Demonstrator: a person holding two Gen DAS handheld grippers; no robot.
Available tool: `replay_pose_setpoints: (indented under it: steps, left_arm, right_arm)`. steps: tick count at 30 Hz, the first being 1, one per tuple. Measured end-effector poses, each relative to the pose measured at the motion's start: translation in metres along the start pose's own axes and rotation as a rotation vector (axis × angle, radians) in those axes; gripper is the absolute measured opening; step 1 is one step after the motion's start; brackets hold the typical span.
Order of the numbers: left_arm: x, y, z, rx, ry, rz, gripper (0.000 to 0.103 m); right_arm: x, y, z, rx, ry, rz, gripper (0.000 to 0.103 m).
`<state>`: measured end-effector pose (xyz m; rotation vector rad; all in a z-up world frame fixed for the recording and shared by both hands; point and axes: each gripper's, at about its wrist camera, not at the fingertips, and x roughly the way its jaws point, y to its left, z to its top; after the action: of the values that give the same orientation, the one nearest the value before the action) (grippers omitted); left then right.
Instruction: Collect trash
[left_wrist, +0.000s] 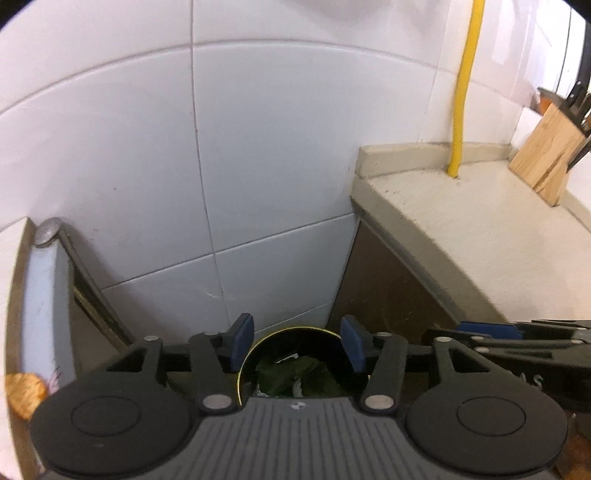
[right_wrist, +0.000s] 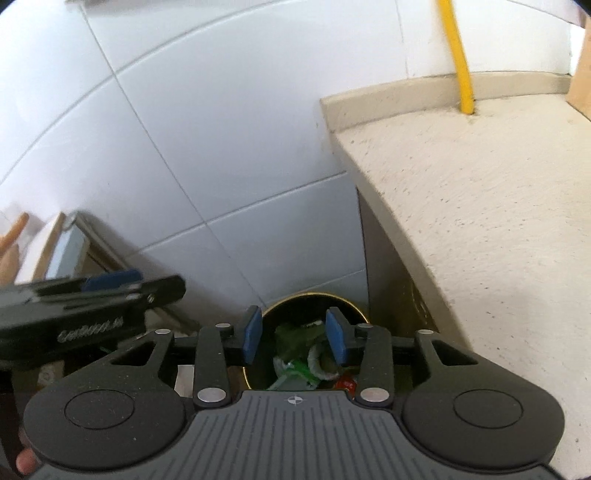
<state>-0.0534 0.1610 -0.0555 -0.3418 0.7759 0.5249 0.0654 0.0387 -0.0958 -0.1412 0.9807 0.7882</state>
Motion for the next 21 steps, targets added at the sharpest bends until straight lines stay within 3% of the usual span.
replay_pose_setpoints:
  steps: [4, 7, 21]
  left_arm:
    - [-0.024, -0.005, -0.003, 0.017, -0.071, -0.002, 0.067]
    - [-0.035, -0.01, -0.004, 0.041, -0.107, -0.001, 0.073]
    - [-0.028, -0.017, -0.019, 0.024, -0.043, 0.012, 0.073]
  right_arm:
    - [-0.018, 0.0, -0.002, 0.014, -0.044, 0.008, 0.05]
    - [-0.029, 0.002, -0.002, 0.012, -0.074, 0.011, 0.051]
    - [-0.059, 0.004, -0.024, 0.025, -0.119, -0.053, 0.06]
